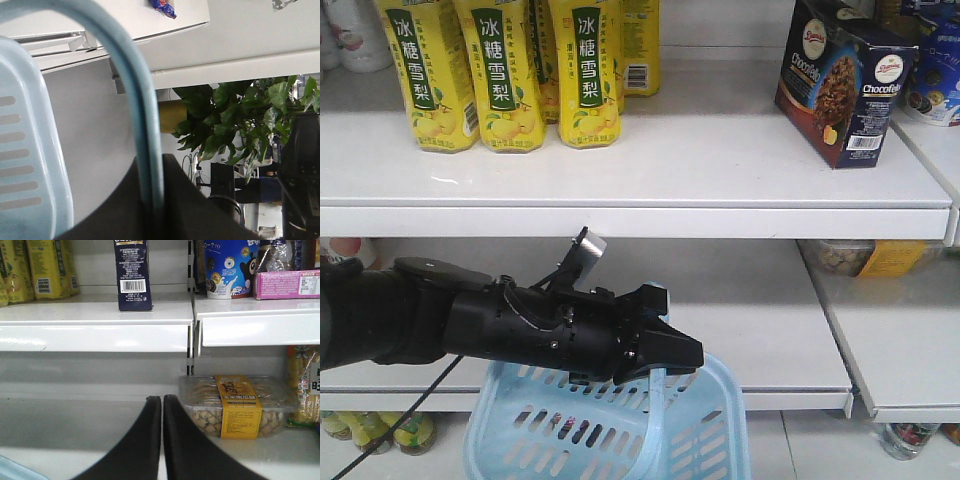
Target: Left arm holds basket, right arm returns cookies
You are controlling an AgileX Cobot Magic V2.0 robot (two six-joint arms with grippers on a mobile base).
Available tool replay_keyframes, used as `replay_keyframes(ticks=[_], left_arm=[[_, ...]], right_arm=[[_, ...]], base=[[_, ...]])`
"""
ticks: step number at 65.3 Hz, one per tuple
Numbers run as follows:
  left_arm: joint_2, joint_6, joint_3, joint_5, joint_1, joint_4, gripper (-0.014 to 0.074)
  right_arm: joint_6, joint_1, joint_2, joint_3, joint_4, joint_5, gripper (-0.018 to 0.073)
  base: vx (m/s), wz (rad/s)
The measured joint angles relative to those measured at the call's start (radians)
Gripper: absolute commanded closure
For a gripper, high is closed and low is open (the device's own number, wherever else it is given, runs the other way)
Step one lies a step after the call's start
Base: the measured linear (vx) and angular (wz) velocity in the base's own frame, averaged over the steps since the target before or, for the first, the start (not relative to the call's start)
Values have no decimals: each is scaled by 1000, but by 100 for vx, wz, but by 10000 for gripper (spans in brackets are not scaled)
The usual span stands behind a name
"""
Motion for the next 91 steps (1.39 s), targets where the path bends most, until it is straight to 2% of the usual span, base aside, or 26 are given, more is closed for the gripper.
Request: replay_keyframes(ticks=[13,21,35,44,54,61,77,84,91], left_arm=[[0,0,0,0,0,1,603],[-16,-2,1,-19,0,35,603],[-245,-3,124,-84,0,98,603],[-455,45,244,-247,3,106,603],[-659,44,403,-408,4,116,603],[-789,44,492,-513,4,226,603],[-933,30,627,-544,4,644,603],[-975,-28,683,-605,4,754,603],[-1033,-140,747,-727,6,800,603]], right_arm=[[0,0,0,0,0,0,567],[0,0,0,0,0,0,567],[0,0,0,0,0,0,567],[0,0,0,0,0,0,567],[0,0,0,0,0,0,567],[0,0,0,0,0,0,567],[0,0,0,0,0,1,567],[0,0,0,0,0,1,567],[0,0,0,0,0,1,567]], base=[[0,0],[0,0],[0,0],[0,0],[0,0],[0,0],[0,0],[0,0],[0,0]])
